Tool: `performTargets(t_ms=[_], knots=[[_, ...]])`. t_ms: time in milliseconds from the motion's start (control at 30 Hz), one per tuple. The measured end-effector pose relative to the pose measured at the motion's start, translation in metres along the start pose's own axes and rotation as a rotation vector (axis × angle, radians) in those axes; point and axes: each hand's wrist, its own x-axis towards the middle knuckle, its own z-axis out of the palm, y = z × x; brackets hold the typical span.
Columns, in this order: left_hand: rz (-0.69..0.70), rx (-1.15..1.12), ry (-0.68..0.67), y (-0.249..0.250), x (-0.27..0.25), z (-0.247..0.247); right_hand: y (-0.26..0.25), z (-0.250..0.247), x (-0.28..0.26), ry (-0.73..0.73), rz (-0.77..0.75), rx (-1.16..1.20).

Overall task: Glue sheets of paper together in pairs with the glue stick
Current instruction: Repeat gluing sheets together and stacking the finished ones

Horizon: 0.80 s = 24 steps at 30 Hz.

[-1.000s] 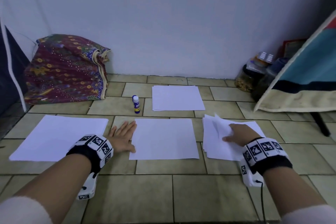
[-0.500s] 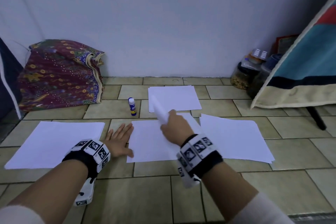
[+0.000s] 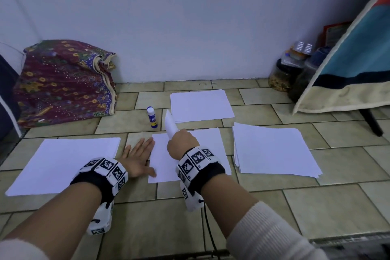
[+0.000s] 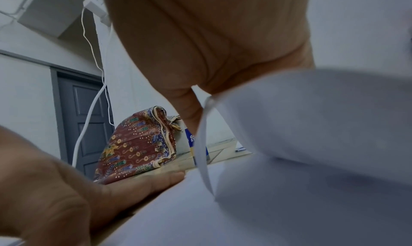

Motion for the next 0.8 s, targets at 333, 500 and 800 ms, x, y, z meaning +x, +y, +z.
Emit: performTargets(t_ms=[333,500,800], knots=[[-0.01,0.0,0.017,0.0016,0.0007,0.0019,-0.0016,0.0033,0.0034,-0.016,0.023,0.018],[-0.01,0.012,0.027,0.0013,0.0005,0.003,-0.0023,0.0049,0.0037,-0.012,0.044,0.015],[-0.002,-0.011,0.023,-0.0003,-0.0004,0.0026,-0.0009,0.0055,0.0055,-0.034,0.042,-0.059]])
